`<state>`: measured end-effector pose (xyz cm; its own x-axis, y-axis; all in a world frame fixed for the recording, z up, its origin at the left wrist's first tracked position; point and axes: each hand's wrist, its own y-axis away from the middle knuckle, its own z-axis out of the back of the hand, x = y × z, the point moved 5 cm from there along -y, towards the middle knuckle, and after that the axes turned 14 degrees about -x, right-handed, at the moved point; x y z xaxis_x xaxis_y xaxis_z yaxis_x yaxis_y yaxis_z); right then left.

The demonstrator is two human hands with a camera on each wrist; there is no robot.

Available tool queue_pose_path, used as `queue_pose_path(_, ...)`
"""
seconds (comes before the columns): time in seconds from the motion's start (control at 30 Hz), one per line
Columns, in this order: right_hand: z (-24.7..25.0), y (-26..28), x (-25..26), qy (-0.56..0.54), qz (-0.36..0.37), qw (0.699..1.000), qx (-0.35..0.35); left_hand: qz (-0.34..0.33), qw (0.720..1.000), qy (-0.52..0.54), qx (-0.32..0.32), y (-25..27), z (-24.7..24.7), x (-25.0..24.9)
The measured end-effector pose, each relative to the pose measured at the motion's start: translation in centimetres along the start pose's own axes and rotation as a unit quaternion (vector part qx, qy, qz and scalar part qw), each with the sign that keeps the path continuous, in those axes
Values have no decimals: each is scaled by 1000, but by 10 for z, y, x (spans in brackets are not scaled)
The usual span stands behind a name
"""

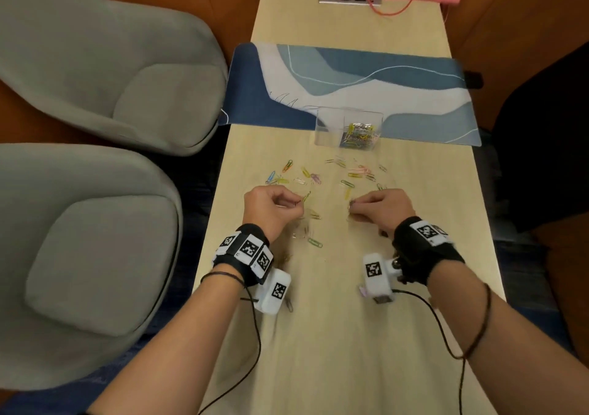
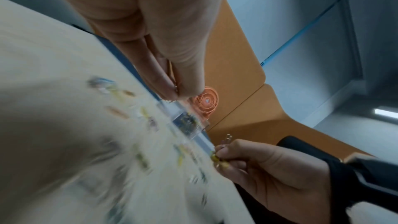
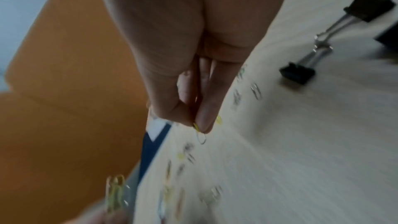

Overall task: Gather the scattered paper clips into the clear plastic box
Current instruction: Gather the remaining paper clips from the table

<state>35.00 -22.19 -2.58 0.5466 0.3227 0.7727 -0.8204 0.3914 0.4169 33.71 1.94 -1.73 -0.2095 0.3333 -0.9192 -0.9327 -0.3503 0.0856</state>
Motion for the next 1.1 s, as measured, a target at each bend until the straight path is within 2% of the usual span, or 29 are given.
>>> queue_pose_path(0.07, 21, -13, 15, -134, -47, 990, 2, -17, 1000, 18, -2, -20, -17, -21)
queue_pose_path(0.2, 63, -47, 56, -263, -36, 964, -17, -55, 997, 56, 5, -61, -57, -65)
queue_pose_path(0.33, 89, -85, 74, -311, -14, 948, -67, -114, 993, 41, 7, -101, -98, -98)
queue_pose_path(0.43, 89, -103, 79, -309, 5, 946, -98, -153, 988, 6, 17, -121, -125, -108)
queue_pose_path(0.63, 69, -125, 80, -332, 4, 938, -95, -208, 978, -26, 18, -137, -158, -99)
queue_pose_path(0.8, 62, -137, 74, -465, -55, 878, -94, -257, 963, -73, 36, -133, -174, -87)
queue_pose_path(0.87, 58, -140, 74, -442, -43, 889, -111, -289, 952, -92, 36, -130, -176, -85)
queue_pose_path(0.93, 55, -145, 77, -362, 9, 921, -140, -321, 941, -101, 19, -128, -173, -87)
queue_pose_path(1.0, 54, -149, 86, -236, 112, 949, -175, -338, 936, -98, 7, -129, -170, -87)
queue_pose_path(1.03, 52, -150, 94, -159, 177, 953, -185, -343, 935, -94, 2, -130, -168, -87)
queue_pose_path(1.1, 44, -146, 111, -18, 296, 938, -179, -355, 932, -74, -24, -130, -161, -86)
